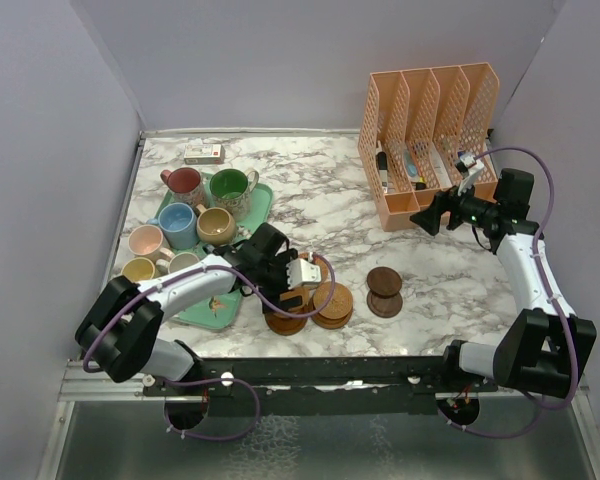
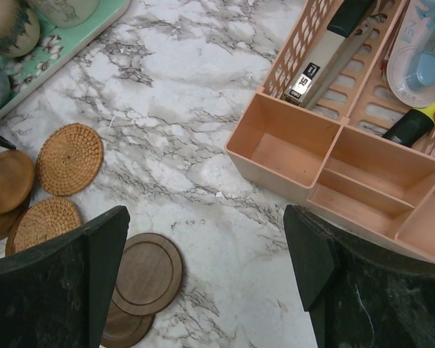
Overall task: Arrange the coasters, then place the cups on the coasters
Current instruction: Move the coaster to the center of the board.
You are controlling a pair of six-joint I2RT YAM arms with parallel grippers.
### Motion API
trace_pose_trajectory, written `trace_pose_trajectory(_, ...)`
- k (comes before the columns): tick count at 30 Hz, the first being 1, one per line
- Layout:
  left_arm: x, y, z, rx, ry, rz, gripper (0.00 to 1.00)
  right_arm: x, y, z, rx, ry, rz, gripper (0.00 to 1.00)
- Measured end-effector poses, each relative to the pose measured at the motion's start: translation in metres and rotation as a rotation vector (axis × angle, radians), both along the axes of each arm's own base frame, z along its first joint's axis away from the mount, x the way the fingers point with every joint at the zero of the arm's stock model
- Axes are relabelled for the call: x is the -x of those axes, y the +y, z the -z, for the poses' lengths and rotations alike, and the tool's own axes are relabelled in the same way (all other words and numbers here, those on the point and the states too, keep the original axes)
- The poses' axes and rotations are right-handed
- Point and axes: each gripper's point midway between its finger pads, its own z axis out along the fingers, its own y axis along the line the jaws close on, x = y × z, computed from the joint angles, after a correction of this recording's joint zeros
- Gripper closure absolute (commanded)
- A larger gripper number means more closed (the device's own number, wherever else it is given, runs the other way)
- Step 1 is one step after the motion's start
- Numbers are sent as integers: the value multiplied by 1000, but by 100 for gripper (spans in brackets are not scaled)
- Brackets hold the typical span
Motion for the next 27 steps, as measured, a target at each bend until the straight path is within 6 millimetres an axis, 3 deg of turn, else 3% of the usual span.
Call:
trace_pose_trajectory(9, 13, 1, -12, 41, 52, 32, 10, -2, -3, 3, 15, 3, 12, 11)
trace_pose_trajectory(13, 7, -7, -26, 89, 50, 44, 6, -2, -4, 3, 19, 2, 16, 11)
trace_pose_trajectory(20, -44, -34, -47, 183, -78, -34, 3, -2, -4, 3, 21, 1, 19, 11)
trace_pose_trajectory(27, -88, -53, -27, 154, -90, -135, 1, -1, -4, -2, 27, -14, 21, 11)
